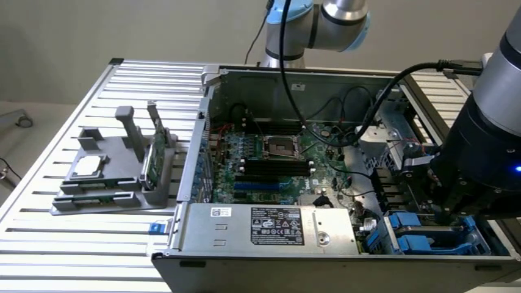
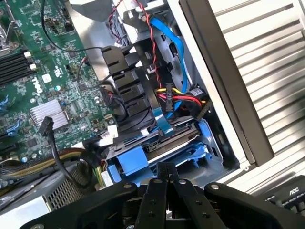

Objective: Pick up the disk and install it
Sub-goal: 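Insert the first disk wire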

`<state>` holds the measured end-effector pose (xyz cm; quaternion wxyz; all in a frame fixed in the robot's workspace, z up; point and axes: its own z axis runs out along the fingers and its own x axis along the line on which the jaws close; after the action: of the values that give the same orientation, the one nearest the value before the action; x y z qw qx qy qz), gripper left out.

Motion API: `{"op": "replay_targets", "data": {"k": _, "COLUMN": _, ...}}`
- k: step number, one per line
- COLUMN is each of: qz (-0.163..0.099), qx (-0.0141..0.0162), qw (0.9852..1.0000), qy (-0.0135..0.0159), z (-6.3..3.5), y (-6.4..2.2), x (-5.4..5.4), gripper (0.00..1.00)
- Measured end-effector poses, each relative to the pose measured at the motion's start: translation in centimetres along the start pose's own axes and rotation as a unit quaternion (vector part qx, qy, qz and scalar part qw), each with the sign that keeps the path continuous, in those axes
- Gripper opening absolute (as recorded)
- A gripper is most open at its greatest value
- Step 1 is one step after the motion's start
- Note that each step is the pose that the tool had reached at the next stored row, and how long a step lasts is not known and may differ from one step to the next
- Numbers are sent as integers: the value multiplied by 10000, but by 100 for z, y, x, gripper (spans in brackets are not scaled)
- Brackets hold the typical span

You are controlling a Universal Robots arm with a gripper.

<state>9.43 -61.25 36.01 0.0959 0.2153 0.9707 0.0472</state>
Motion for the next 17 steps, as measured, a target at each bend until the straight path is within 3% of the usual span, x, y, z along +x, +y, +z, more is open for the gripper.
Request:
{"op": "replay_targets", "data": {"k": 3, "qz": 44, "qx": 14, "qw": 10000, "qy": 86, "z": 0, "y": 8, "x": 4, "gripper": 14}}
{"op": "replay_targets", "data": {"k": 6, "qz": 70, "qx": -15, "qw": 9999, "qy": 154, "z": 1, "y": 21, "x": 11, "gripper": 14}}
{"op": "replay_targets", "data": {"k": 12, "qz": 112, "qx": -174, "qw": 9994, "qy": 287, "z": 6, "y": 60, "x": 24, "gripper": 14}}
{"op": "replay_targets", "data": {"k": 17, "qz": 133, "qx": -270, "qw": 9990, "qy": 332, "z": 13, "y": 97, "x": 16, "gripper": 14}}
